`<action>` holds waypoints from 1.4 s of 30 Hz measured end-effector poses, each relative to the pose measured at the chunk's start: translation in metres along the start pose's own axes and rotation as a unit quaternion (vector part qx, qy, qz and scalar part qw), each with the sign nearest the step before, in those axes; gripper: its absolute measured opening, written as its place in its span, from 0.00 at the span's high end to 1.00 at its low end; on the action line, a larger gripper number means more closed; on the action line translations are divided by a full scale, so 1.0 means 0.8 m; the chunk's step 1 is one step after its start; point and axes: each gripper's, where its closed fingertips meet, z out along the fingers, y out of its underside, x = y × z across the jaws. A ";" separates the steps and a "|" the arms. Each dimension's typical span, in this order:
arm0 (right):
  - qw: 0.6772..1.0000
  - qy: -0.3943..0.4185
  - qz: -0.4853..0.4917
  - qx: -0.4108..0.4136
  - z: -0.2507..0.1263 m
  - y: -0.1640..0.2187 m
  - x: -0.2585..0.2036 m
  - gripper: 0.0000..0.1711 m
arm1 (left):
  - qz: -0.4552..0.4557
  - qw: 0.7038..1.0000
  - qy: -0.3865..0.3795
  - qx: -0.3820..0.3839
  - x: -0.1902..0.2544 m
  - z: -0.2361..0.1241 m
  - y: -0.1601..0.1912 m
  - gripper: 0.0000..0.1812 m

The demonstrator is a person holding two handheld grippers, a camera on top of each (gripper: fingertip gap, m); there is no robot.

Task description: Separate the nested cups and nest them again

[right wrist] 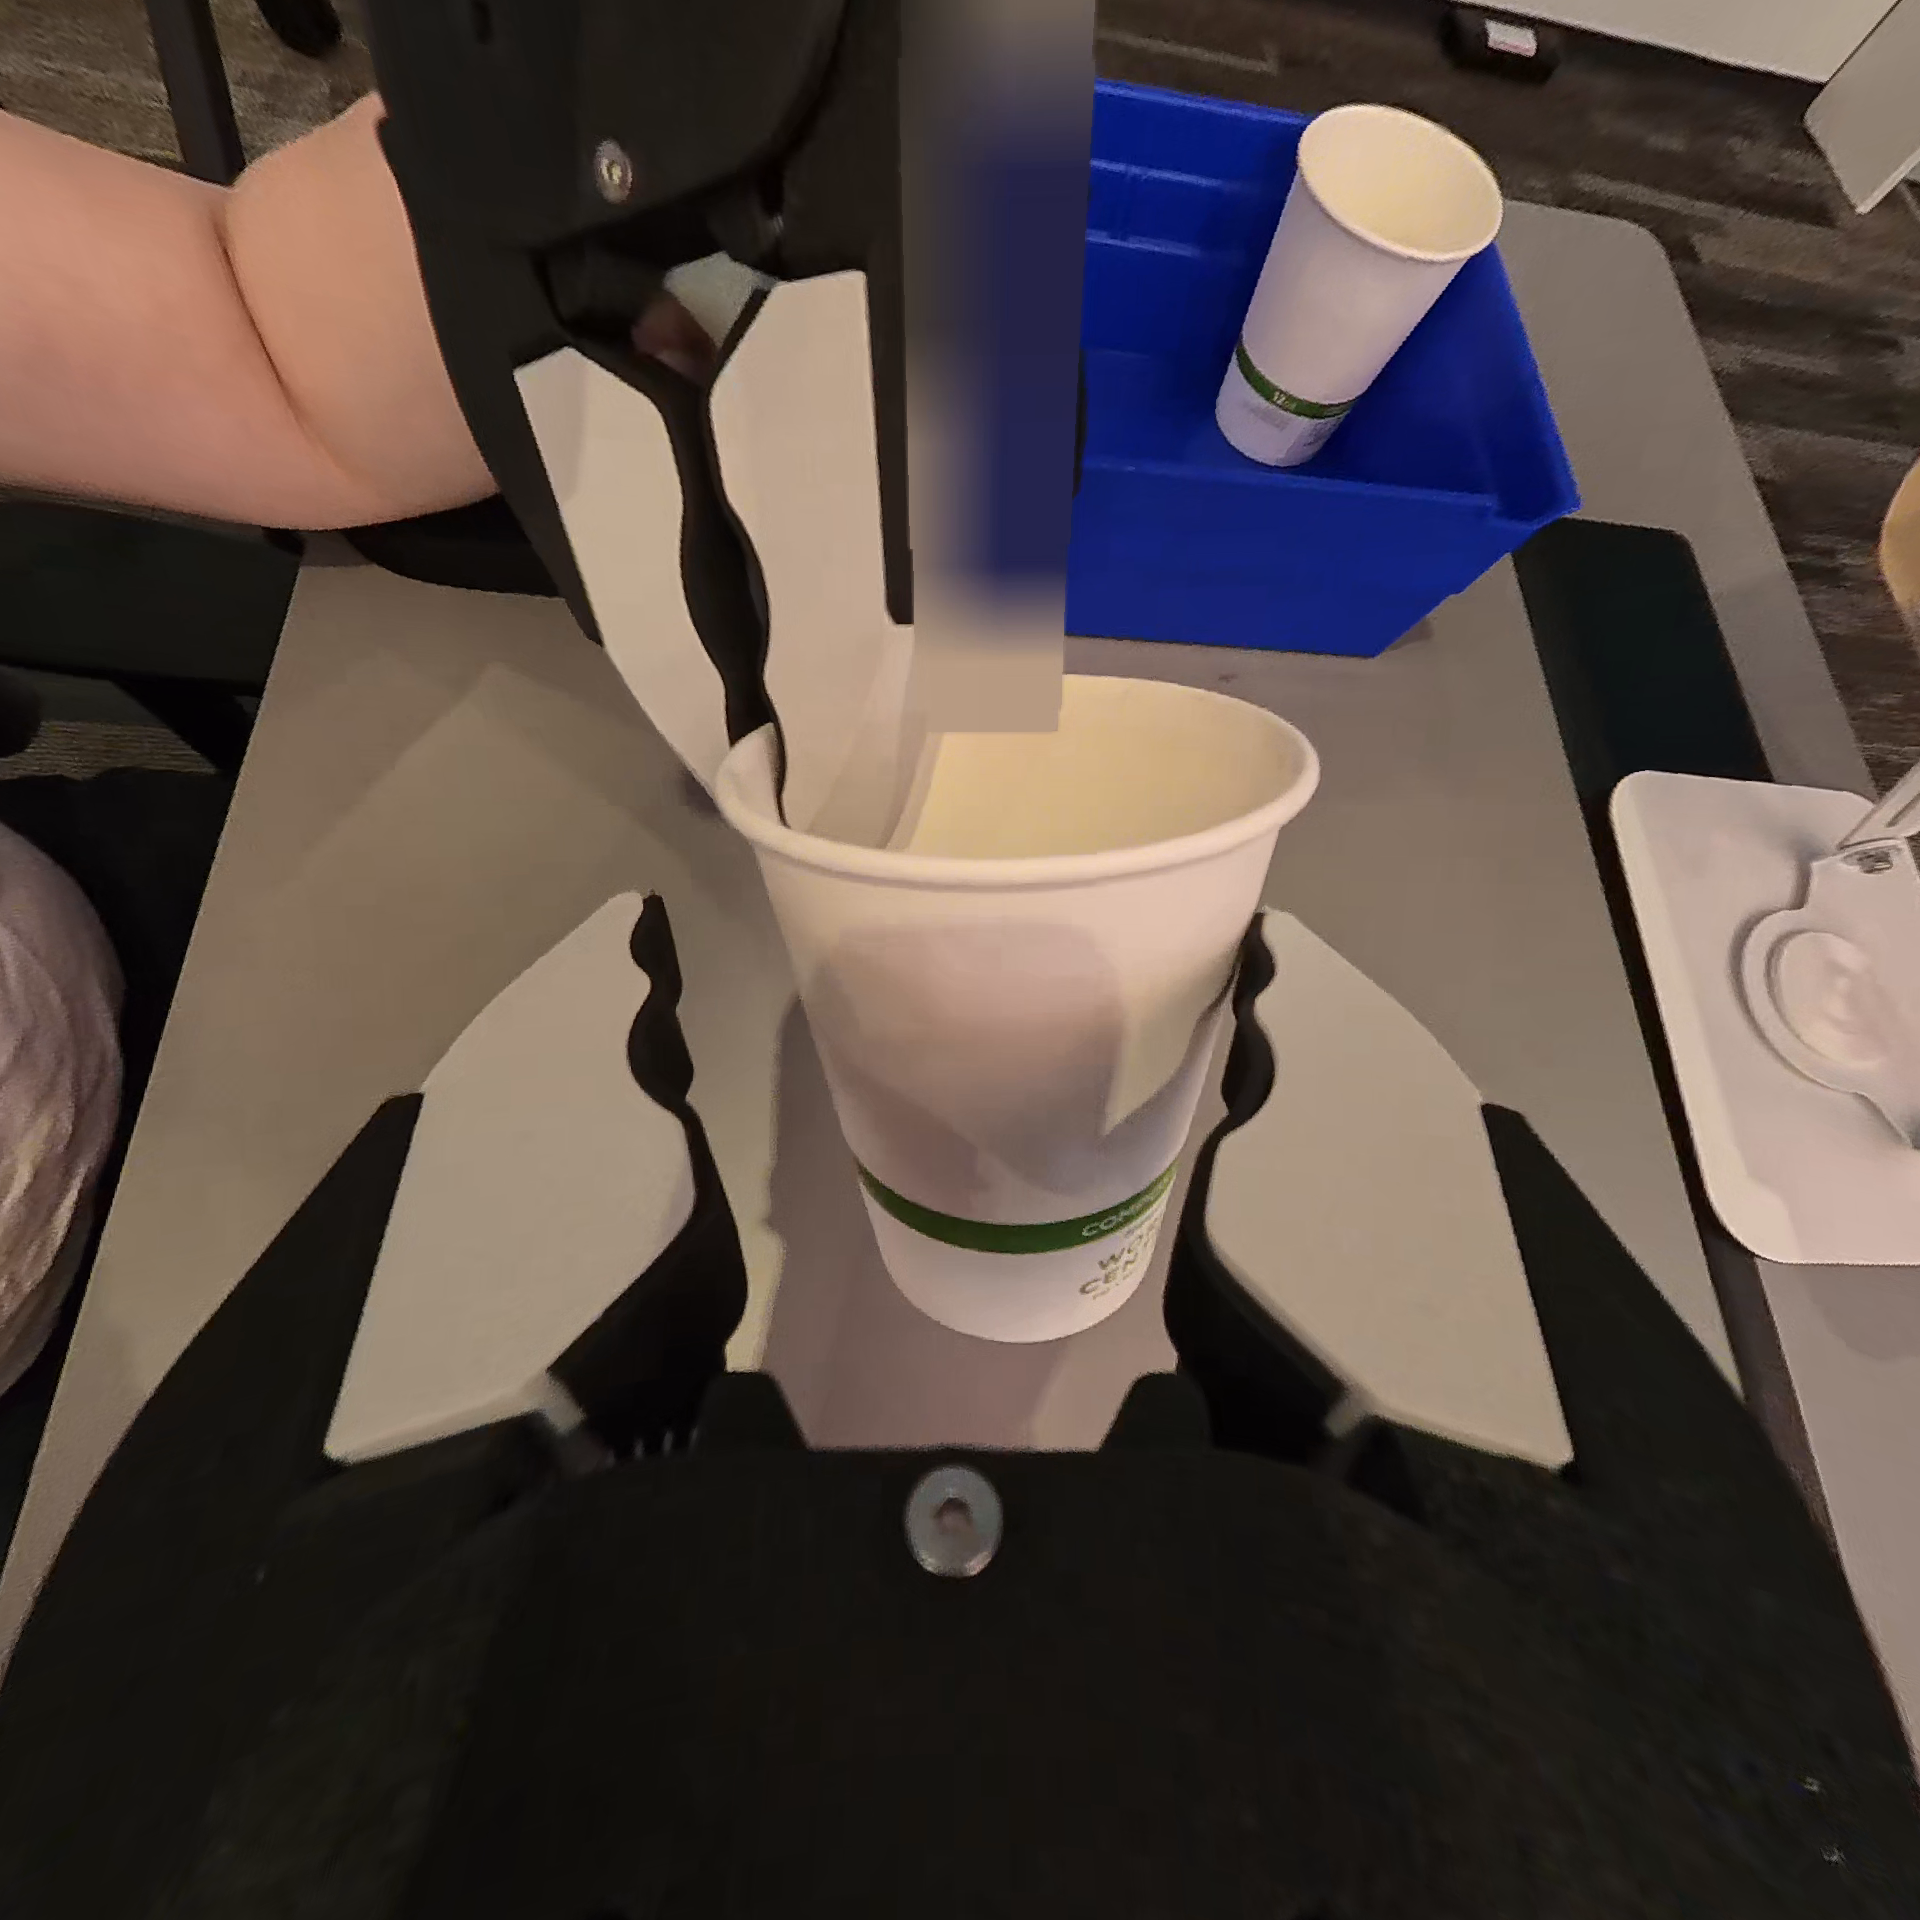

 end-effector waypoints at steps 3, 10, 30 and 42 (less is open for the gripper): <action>1.000 -0.003 -0.003 -0.016 0.005 0.008 0.001 0.43 | 0.005 1.000 0.008 -0.009 0.005 0.002 0.002 1.00; 0.998 -0.010 -0.016 -0.059 0.016 0.027 -0.002 0.48 | 0.017 0.999 0.025 -0.026 0.017 0.010 0.003 1.00; 0.999 0.031 0.043 0.001 -0.033 0.035 0.049 0.50 | -0.044 0.988 -0.144 0.026 -0.044 -0.102 0.009 0.80; 0.811 0.510 0.211 0.197 -0.361 0.148 0.198 0.50 | -0.052 0.985 -0.163 0.004 -0.045 -0.121 0.025 0.81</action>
